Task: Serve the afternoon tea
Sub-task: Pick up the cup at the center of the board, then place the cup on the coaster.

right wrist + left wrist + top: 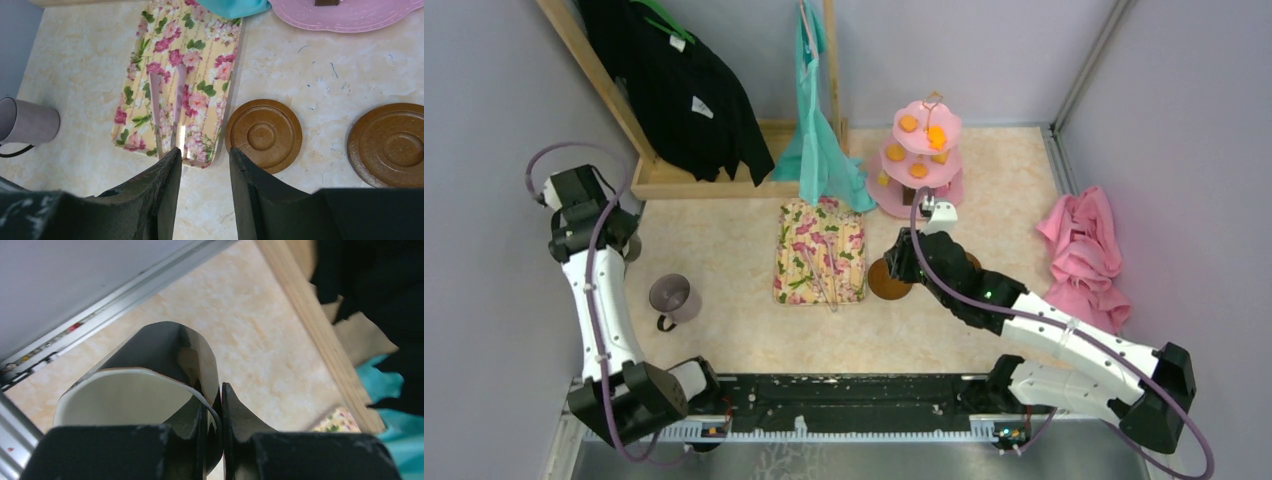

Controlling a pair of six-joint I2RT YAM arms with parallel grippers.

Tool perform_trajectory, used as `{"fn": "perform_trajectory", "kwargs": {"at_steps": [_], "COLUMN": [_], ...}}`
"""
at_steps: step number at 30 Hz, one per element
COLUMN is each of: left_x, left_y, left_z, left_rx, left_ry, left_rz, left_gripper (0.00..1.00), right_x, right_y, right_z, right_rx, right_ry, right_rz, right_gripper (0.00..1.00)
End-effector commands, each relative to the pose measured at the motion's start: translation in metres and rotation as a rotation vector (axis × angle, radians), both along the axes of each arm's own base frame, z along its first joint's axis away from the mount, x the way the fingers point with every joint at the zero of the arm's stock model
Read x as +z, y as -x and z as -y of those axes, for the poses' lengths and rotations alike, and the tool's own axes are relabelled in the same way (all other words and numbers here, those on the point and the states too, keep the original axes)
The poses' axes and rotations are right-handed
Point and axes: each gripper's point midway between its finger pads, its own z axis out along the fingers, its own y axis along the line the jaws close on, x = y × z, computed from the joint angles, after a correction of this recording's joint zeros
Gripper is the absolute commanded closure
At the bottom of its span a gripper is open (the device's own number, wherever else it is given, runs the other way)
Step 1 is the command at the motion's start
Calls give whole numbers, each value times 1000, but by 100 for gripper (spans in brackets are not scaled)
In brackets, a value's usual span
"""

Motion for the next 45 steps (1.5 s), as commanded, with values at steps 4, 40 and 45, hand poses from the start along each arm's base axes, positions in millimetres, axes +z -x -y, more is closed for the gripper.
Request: {"fn": "perform_trajectory", "kwargs": {"at_steps": [4, 40, 45], "left_x": [63, -22, -33], "left_y": [-26, 57, 54], "left_z": [91, 546, 571], "left_rx": [-255, -1665, -1773], "left_ry": [-52, -398, -407], "left_rz": [187, 187, 172], "left_gripper": [100, 100, 100], "right_x": [44, 73, 70], "right_y": [-6, -25, -41], "right_z": [20, 187, 206], "right_rx": [-111, -631, -679], "right_ry": [-39, 17, -11], "right_rz": [77, 88, 66], "right_gripper": [59, 60, 60]}}
